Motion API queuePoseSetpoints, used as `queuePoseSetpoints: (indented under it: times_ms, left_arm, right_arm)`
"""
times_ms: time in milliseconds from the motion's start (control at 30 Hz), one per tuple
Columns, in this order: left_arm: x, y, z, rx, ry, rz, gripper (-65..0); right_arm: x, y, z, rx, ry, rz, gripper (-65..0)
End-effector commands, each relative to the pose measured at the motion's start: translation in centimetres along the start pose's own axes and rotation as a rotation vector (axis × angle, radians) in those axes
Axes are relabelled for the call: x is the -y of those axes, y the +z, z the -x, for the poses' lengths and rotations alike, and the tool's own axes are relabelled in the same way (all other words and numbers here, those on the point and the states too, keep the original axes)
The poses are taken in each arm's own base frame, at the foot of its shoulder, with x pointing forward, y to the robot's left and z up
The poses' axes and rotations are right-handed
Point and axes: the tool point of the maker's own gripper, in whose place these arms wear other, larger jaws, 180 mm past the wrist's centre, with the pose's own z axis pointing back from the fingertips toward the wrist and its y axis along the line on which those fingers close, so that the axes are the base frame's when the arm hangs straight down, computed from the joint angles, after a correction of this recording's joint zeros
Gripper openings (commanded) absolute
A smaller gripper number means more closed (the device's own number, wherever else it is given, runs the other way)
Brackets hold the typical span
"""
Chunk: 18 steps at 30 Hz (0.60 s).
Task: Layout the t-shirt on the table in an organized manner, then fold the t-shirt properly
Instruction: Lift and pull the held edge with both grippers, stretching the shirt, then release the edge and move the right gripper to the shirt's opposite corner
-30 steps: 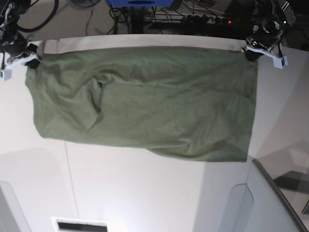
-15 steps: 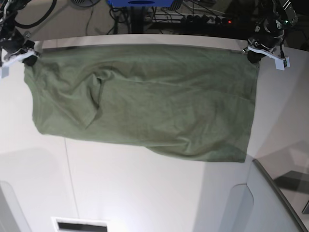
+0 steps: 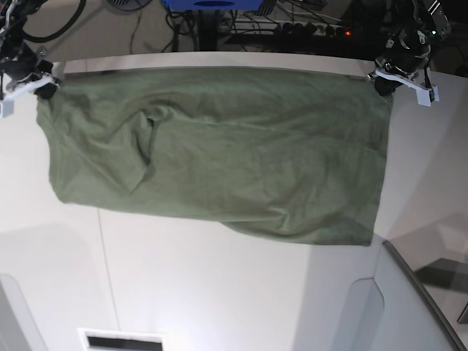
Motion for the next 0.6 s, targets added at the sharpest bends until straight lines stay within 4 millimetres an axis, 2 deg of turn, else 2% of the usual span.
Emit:
queuePoseSetpoints:
  times_ms: [0, 67, 100, 167, 200, 300, 400, 467, 567]
  left_arm:
    - [-0.2, 0.3, -1.1, 0.03, -0.008, -0.002, -65.0]
    - [-0.2, 0.3, -1.1, 0.03, -0.008, -0.002, -65.0]
    - [-0.3, 0.4, -1.1, 0.03, -0.008, -0.004, -60.9]
    - [-0.3, 0.4, -1.1, 0.03, -0.008, -0.004, -47.1]
    - [-0.3, 0.4, -1.1, 0.032, -0.008, -0.004, -40.2]
    - [-0.4, 0.5, -1.3, 0.034, -0.013, -0.006, -19.4]
    - [-0.7, 0.6, -1.6, 0.04, -0.015, -0.012, -5.3]
    - [-0.7, 0.6, -1.7, 0.044, -0.017, -0.013, -1.0]
    - [-2.2, 1.3, -2.8, 0.074, -0.007, -0.049, -0.2]
  right_arm:
    - [0.2, 0.4, -1.1, 0.035, 0.011, 0.001, -56.4]
    - [0.2, 0.4, -1.1, 0.035, 0.011, 0.001, -44.0]
    - [0.3, 0.4, -1.2, 0.039, 0.005, 0.002, -36.0]
    - [0.1, 0.4, -1.0, 0.042, -0.005, -0.002, -26.0]
    - [-0.1, 0.4, -1.0, 0.047, -0.009, -0.002, -23.6]
    - [0.4, 0.7, -0.9, 0.054, -0.027, 0.011, -23.3]
    - [0.5, 0.7, -0.9, 0.055, -0.03, 0.014, -23.3]
    - [0.5, 0.7, -1.1, 0.059, -0.027, 0.014, -23.3]
    - [1.5, 1.7, -2.1, 0.095, -0.029, 0.044, -23.3]
